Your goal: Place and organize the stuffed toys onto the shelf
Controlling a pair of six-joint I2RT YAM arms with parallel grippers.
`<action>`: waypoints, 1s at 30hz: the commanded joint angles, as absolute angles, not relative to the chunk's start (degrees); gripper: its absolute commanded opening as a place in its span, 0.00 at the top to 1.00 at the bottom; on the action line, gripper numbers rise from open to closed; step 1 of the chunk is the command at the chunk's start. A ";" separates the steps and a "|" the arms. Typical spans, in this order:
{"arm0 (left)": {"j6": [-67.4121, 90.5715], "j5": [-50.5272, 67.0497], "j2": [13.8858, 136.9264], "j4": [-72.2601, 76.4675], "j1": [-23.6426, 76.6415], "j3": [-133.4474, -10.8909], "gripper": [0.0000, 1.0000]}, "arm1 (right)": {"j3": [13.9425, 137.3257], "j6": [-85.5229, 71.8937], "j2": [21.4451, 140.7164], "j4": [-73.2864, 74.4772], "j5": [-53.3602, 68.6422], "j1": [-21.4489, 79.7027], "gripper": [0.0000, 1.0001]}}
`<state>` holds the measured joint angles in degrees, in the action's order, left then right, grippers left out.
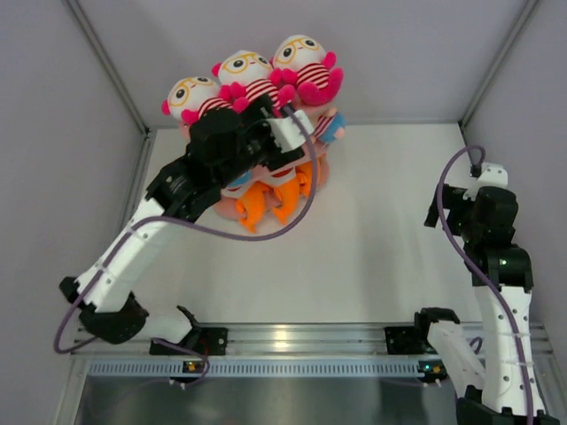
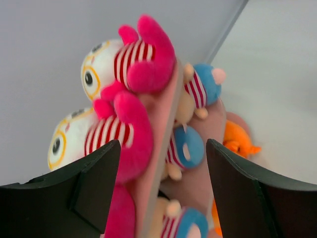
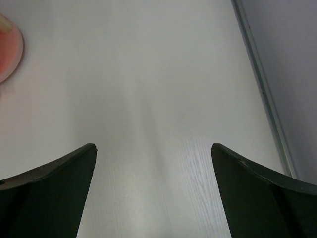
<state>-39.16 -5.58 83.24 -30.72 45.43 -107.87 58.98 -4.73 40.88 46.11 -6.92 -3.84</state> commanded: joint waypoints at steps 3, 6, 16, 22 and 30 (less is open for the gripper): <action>-34.01 -4.49 61.58 -42.09 43.78 -89.01 0.21 | 55.47 -7.47 36.57 44.21 -4.57 -3.60 0.00; -35.33 -5.09 51.99 -43.76 40.08 -76.61 0.20 | 55.02 -8.00 34.72 44.12 -2.82 -3.60 0.01; -35.94 0.62 34.99 -47.46 29.46 -51.79 0.18 | 52.48 -10.54 29.80 39.13 8.42 -3.60 0.01; -34.90 -0.54 30.42 -46.76 24.53 -40.88 0.18 | 45.02 -15.90 25.41 34.55 17.67 -3.60 0.01; -27.87 -0.26 26.19 -40.09 17.67 -30.16 0.18 | 37.45 -20.39 19.60 28.49 20.91 -3.60 0.01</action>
<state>-31.81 -0.86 27.38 -46.09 19.57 -32.88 38.33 -17.41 21.04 35.33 16.93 -3.79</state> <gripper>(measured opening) 0.823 0.993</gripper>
